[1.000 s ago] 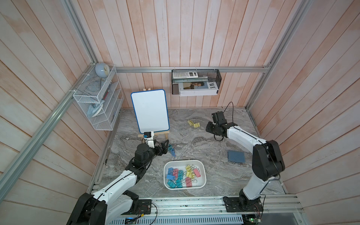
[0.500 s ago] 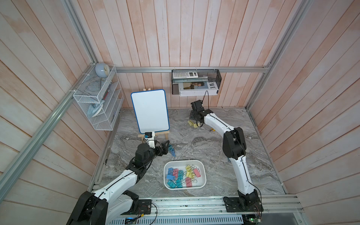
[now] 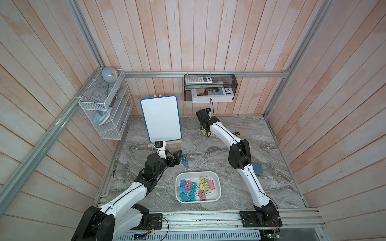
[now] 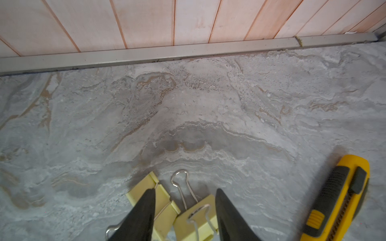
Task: Put the binder clips in the storage box
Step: Pick up the binder clip at the center of the board.
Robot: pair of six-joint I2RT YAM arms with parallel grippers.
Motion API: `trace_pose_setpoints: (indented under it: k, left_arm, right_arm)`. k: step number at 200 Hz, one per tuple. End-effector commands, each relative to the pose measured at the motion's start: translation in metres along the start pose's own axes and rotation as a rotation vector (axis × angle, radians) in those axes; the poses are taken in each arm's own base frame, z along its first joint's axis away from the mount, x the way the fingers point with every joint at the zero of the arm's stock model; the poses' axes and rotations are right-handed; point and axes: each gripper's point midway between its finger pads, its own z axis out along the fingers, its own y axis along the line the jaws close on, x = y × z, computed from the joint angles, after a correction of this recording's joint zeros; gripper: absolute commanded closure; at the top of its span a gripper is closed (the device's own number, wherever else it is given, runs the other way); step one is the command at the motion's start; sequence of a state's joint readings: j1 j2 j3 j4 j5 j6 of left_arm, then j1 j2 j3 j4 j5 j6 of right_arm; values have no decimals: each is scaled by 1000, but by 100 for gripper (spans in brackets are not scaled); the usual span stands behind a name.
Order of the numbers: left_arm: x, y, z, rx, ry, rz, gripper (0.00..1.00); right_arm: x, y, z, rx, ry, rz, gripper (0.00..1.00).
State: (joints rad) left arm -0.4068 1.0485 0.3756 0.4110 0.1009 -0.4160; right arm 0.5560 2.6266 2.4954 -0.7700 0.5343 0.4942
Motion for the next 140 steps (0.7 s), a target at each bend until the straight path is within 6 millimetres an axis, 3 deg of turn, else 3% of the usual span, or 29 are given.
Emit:
trace_pose_setpoints:
  k: [1,31,73,140]
  left_arm:
    - [-3,-6,-2,31,-11,-6,0]
    - [-4,-6,-4,29,-19,-4,0]
    - [-6,-7,-4,32,-19,-6,0]
    - [-6,-7,-3,30,-15,-5,0]
  right_arm:
    - [4,-11,1,48,17,-24,56]
    - [7,-10,2,38,33,-13,66]
    - [15,-12,4,35,70,-7,69]
    - [25,-15,9,40,98,-19,84]
